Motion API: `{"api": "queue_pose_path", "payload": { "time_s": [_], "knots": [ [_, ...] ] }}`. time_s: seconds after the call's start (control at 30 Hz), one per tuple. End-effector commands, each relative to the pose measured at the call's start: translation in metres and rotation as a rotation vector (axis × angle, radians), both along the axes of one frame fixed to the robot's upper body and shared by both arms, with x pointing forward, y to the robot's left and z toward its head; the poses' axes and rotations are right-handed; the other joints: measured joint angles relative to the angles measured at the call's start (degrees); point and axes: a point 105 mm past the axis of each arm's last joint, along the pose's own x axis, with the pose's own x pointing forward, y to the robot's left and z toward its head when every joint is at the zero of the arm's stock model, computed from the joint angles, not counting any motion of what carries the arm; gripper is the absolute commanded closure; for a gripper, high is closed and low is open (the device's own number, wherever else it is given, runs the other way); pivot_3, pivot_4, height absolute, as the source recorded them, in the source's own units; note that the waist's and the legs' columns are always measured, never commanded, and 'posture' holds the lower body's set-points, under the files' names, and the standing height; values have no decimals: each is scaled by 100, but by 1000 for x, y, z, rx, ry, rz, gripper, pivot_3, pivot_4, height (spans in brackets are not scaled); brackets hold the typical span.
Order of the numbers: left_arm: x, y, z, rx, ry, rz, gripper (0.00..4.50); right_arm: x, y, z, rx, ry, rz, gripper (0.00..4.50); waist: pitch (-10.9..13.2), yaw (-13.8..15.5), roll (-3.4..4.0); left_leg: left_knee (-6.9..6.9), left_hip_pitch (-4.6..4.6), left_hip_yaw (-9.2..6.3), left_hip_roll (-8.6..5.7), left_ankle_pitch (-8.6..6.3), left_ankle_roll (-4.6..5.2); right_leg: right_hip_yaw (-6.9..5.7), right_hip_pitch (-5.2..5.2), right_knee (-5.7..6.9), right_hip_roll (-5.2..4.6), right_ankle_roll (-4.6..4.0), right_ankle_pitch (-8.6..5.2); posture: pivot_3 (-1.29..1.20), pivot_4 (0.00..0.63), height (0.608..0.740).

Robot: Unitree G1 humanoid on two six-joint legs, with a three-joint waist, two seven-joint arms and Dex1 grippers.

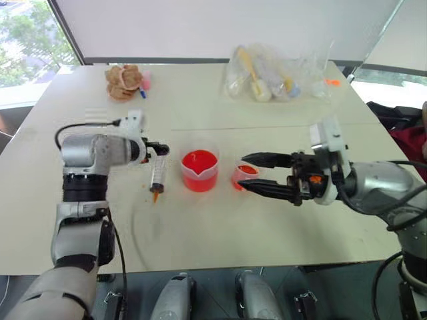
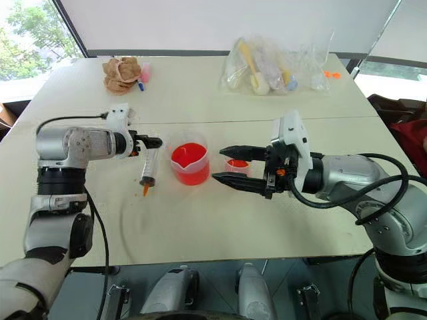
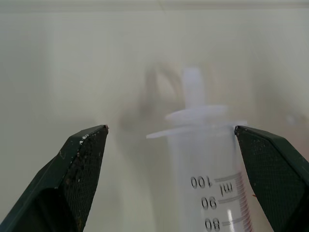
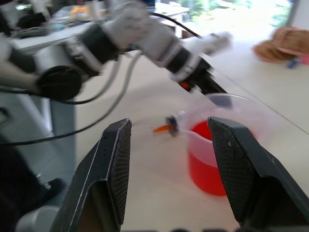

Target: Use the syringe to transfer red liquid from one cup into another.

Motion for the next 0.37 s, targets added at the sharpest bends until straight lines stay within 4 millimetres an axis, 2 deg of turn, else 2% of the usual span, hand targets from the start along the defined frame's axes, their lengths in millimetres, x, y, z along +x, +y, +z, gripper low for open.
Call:
{"api": "queue_pose_path", "payload": {
  "time_s": [0.03,0.13,0.23,0.37],
  "knots": [
    [-11,3,76,-32,-438,-60,91,19,-49,30,131,-94,-218,1901,0,32,-1,0,-2,1,-2,0,-1,0,1,-5,-15,-1,1,0,150,740],
    [-31,3,83,96,-607,-167,91,32,-79,34,205,-120,-368,1901,-4,97,4,-1,-4,4,-5,0,-1,-1,1,-11,-22,-1,1,0,150,740],
    [-41,12,67,142,-618,-182,91,45,-102,17,142,-138,-518,1901,-10,122,13,-9,0,11,-4,-1,0,0,4,-17,-20,-2,1,0,150,740],
    [-66,34,26,103,-557,-202,91,45,-123,-11,138,-98,-624,1901,-10,121,13,-8,5,12,-2,-23,42,-1,10,-18,-16,-2,1,0,150,740]
  ]
}}
